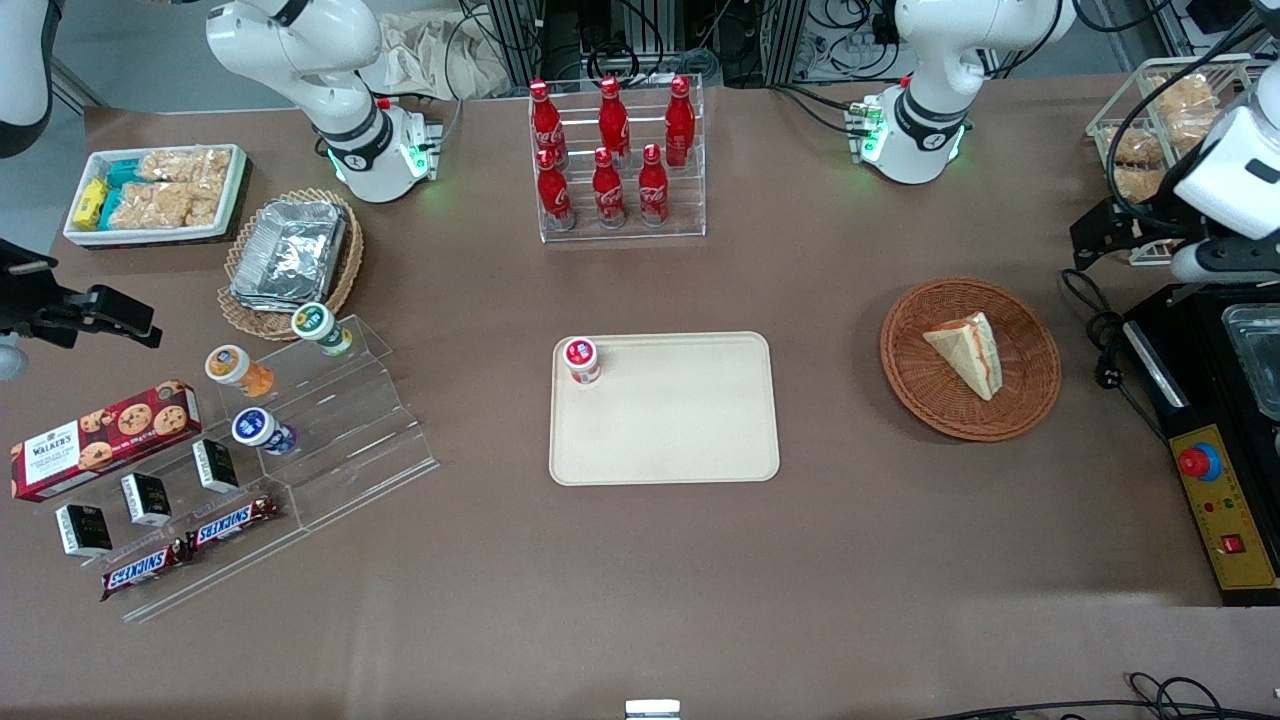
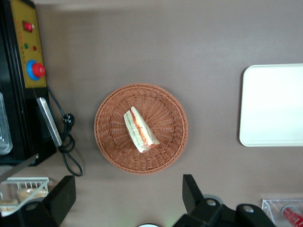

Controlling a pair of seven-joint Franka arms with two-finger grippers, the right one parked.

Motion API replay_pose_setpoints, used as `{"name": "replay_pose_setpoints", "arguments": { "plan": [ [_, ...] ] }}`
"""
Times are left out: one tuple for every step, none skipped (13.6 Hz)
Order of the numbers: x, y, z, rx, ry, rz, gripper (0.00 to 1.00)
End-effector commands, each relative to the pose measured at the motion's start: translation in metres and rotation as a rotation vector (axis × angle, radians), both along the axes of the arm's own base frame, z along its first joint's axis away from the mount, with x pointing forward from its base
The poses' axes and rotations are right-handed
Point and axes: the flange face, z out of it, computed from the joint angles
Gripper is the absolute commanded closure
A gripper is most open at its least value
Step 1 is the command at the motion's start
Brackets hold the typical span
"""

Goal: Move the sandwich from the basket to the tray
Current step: 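Move the left gripper down over the wrapped sandwich in the wicker basket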

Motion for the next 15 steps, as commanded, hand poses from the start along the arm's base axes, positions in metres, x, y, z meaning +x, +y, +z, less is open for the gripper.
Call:
{"name": "replay_pose_setpoints", "arguments": {
  "plan": [
    [0.005,0.001,0.000,-0.001,0.016,0.059,0.00],
    [0.005,0.000,0.001,0.001,0.012,0.060,0.00],
    [0.008,0.000,0.001,-0.002,0.011,0.058,0.00],
    [0.008,0.000,0.001,0.002,0.011,0.061,0.00],
    [0.012,0.000,-0.010,0.011,0.031,0.063,0.00],
    [0.015,0.000,-0.021,0.016,0.058,0.095,0.00],
    [0.012,0.002,-0.031,0.021,0.080,0.174,0.00],
    [0.011,0.000,-0.039,0.031,0.086,0.241,0.00],
    [0.010,0.001,-0.043,0.037,0.078,0.307,0.00],
    [0.009,-0.001,-0.050,0.043,0.079,0.371,0.00],
    [0.007,-0.002,-0.061,0.048,0.070,0.457,0.00],
    [0.003,-0.002,-0.076,0.045,0.049,0.528,0.00],
    [-0.003,-0.003,-0.093,0.034,0.014,0.568,0.00],
    [-0.010,-0.003,-0.113,0.027,-0.003,0.582,0.00],
    [-0.016,-0.003,-0.133,0.021,-0.016,0.592,0.00]
  ]
}}
